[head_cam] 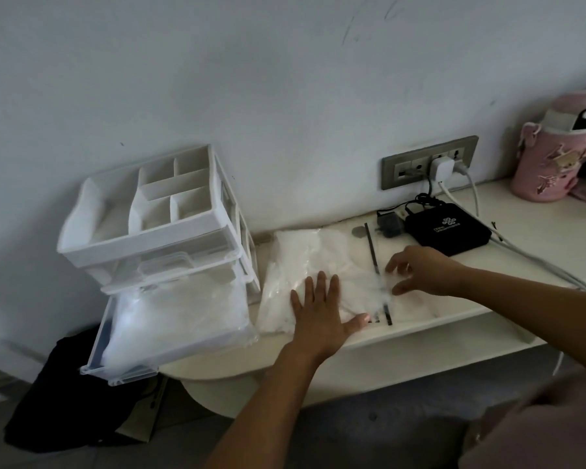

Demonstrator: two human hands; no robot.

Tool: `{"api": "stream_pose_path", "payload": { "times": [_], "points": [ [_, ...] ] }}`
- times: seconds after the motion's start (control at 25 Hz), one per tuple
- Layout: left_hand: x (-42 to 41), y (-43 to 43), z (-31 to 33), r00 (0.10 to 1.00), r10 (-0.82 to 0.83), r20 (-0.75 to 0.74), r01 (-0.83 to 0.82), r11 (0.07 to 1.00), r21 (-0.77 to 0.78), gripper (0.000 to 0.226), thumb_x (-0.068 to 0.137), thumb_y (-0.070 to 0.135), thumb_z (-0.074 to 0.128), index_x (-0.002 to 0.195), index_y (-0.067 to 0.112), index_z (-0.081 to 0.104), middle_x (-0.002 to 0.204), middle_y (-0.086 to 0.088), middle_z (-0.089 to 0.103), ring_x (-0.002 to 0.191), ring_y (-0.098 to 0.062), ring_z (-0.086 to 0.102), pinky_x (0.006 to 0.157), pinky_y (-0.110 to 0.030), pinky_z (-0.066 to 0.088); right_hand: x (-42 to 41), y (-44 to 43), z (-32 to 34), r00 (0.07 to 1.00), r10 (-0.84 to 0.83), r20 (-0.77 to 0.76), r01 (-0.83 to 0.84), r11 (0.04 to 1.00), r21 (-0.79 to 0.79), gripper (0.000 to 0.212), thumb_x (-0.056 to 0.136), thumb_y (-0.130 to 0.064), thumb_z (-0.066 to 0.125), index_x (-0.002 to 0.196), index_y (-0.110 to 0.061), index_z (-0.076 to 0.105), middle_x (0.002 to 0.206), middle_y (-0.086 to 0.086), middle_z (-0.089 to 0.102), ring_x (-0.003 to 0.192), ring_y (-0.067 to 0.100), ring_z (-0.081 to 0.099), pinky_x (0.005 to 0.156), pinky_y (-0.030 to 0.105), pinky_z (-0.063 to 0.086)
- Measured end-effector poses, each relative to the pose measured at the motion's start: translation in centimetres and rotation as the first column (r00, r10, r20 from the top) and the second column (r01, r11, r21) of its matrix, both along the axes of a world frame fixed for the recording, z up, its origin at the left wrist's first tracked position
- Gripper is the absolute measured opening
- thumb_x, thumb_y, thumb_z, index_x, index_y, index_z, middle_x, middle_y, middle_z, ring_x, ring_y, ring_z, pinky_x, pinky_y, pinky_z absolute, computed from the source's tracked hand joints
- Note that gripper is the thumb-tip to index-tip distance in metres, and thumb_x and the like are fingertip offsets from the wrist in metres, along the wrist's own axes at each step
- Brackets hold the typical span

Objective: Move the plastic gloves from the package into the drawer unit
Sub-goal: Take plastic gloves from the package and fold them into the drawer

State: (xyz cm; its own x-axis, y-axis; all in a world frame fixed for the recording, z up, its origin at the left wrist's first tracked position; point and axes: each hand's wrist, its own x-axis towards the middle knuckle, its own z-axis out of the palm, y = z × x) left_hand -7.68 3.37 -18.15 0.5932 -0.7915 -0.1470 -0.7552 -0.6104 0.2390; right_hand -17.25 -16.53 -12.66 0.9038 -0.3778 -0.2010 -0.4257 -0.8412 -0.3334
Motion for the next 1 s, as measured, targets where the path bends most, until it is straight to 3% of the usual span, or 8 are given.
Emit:
{"api": "stream_pose_path", "payload": {
  "times": [0.24,0.44,0.56,0.64,0.72,0.84,0.92,1.0],
  "points": [
    [-0.6,0.4,-0.8,0.996,0.065,0.068,-0.054,0.987,-0.154,0.106,0.069,0.079,-0.005,0.152,0.018,0.014,0.161,-0.007,0.008,0.148,-0.025,0.001,0.114,-0.052,-0.010,1.1,0.3,0.6,0.997,-0.073,0.039,0.071,0.995,0.064,0.017,0.083,-0.021,0.071,0.097,-0.011,0.074,0.095,0.002,0.071,0.079,0.009,0.060,0.065,0.016,0.041],
    [-1.4,0.5,-2.0,0.968,0.081,0.239,-0.039,0.984,-0.176,0.071,0.098,0.056,0.006,0.135,0.016,0.052,0.138,-0.012,0.053,0.131,-0.033,0.046,0.104,-0.065,0.023,0.8,-0.9,2.9,0.957,-0.255,0.139,0.206,0.933,0.295,0.005,0.086,-0.014,0.066,0.085,-0.012,0.070,0.090,0.004,0.069,0.080,0.011,0.061,0.063,0.018,0.042],
    [-1.2,0.3,-2.2,0.968,0.114,0.224,-0.073,0.980,-0.185,0.072,0.098,0.055,0.005,0.131,0.018,0.055,0.132,-0.010,0.058,0.125,-0.033,0.053,0.100,-0.065,0.026,0.1,-1.1,6.0,0.743,-0.595,0.307,0.142,0.588,0.796,0.014,0.092,-0.008,0.054,0.082,-0.002,0.060,0.091,0.012,0.072,0.087,0.021,0.066,0.083,0.032,0.054],
    [-1.2,0.3,-2.1,0.973,0.106,0.205,-0.067,0.980,-0.188,0.076,0.095,0.058,0.001,0.132,0.018,0.054,0.135,-0.010,0.057,0.128,-0.033,0.050,0.102,-0.065,0.020,-0.7,-0.6,8.6,0.686,-0.645,0.337,-0.106,0.369,0.923,0.026,0.096,-0.008,0.039,0.081,0.000,0.059,0.088,0.008,0.074,0.091,0.021,0.069,0.084,0.031,0.053],
    [-0.9,0.2,-2.1,0.982,0.101,0.162,-0.059,0.968,-0.243,0.089,0.086,0.067,-0.007,0.141,0.019,0.044,0.148,-0.008,0.042,0.140,-0.030,0.032,0.109,-0.061,0.003,-1.7,0.9,10.6,0.709,-0.605,0.361,-0.258,0.254,0.932,0.051,0.095,-0.008,0.030,0.061,-0.010,0.068,0.078,0.005,0.074,0.089,0.017,0.070,0.081,0.025,0.050],
    [-0.6,0.1,0.5,0.953,0.102,-0.286,-0.217,0.887,-0.408,0.093,0.079,0.076,-0.002,0.147,0.023,0.031,0.155,0.001,0.028,0.145,-0.011,0.017,0.120,-0.042,-0.002,-2.5,2.8,12.1,0.748,-0.531,0.399,-0.337,0.214,0.917,0.066,0.096,-0.006,0.021,0.044,-0.015,0.061,0.056,0.000,0.067,0.072,0.012,0.070,0.070,0.021,0.049],
    [-0.9,0.0,3.5,0.766,0.013,-0.642,-0.440,0.739,-0.510,0.080,0.085,0.072,0.023,0.147,0.023,0.032,0.153,0.006,0.032,0.136,0.001,0.024,0.116,-0.021,0.011,-2.7,3.6,12.6,0.756,-0.515,0.404,-0.388,0.145,0.910,0.050,0.093,-0.006,0.021,0.055,-0.009,0.054,0.058,0.004,0.068,0.067,0.015,0.070,0.068,0.024,0.054],
    [-0.9,-0.4,5.6,0.539,-0.176,-0.823,-0.565,0.649,-0.509,0.111,0.060,0.090,0.044,0.148,0.024,0.029,0.152,0.008,0.033,0.137,0.000,0.028,0.114,-0.022,0.017,-2.9,4.0,12.8,0.772,-0.494,0.399,-0.432,0.050,0.900,0.037,0.085,-0.009,0.029,0.060,-0.007,0.056,0.062,0.008,0.069,0.065,0.019,0.070,0.063,0.026,0.056]
  ]
}}
